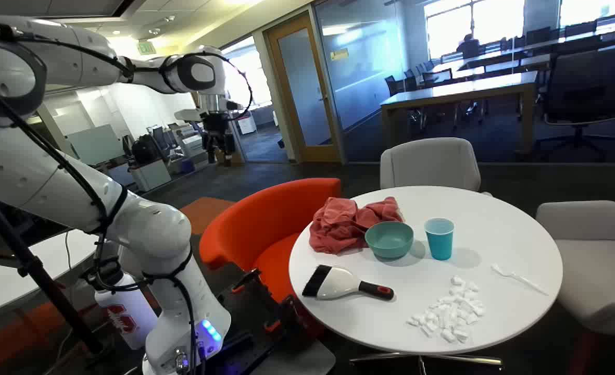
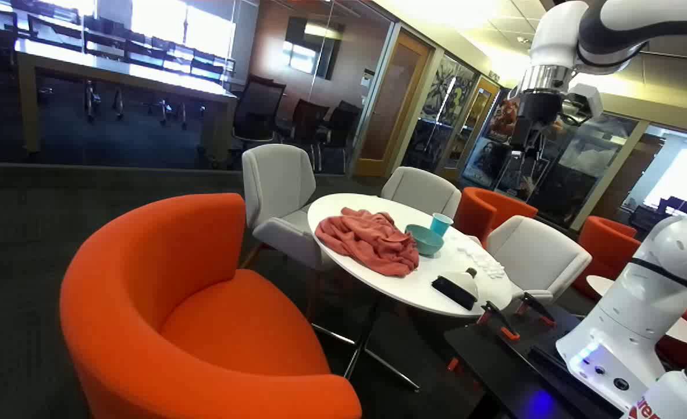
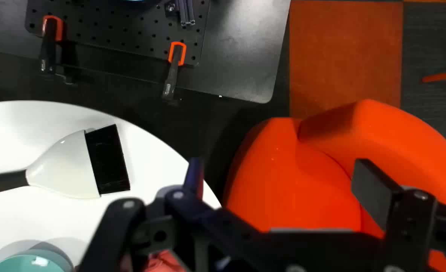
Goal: Sweep the white things on the table to the left
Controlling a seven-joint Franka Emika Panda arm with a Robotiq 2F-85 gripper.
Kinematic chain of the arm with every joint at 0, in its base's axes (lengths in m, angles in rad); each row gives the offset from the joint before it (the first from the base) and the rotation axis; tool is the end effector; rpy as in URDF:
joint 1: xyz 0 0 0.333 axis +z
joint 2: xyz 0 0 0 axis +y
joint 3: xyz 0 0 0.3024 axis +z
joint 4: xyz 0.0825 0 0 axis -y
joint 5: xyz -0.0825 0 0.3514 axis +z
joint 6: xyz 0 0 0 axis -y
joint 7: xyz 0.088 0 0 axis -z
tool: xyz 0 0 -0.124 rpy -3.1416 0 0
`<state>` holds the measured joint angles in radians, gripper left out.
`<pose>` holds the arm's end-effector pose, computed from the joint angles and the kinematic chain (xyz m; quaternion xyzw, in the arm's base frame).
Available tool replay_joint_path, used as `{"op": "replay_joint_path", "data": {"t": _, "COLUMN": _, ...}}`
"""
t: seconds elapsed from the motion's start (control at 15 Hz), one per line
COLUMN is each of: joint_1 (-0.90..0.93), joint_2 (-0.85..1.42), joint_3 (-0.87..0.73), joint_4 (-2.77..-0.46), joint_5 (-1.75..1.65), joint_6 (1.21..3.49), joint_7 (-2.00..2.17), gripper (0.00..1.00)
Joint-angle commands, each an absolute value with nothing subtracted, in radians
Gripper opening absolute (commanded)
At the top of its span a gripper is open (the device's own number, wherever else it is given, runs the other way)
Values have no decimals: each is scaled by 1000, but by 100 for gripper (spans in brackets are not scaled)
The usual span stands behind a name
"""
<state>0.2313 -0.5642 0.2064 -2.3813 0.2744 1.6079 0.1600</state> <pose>0.2852 0.1767 0.4841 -0.9863 -0.0961 0.1253 0.0480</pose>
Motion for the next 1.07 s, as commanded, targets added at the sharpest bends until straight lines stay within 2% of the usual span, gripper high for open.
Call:
{"op": "replay_joint_path", "data": {"t": 0.0, "joint_1": 219, "joint_2": -565, "joint_3": 216, "joint_4": -2380, "joint_5": 278, "joint_6": 1605, "joint_7": 155, "gripper": 100}}
{"op": "replay_joint_path", "data": {"t": 0.4, "joint_1": 206, "joint_2": -569, "joint_3": 214, "joint_4": -2384, "joint_5": 271, "joint_6": 1618, "joint_7": 173, "gripper": 100}}
{"op": "replay_joint_path", "data": {"t": 1.0, "joint_1": -48, "joint_2": -561, "joint_3": 61, "joint_4": -2542, "joint_5": 155, "joint_6": 1877, "joint_7": 269, "gripper": 100}}
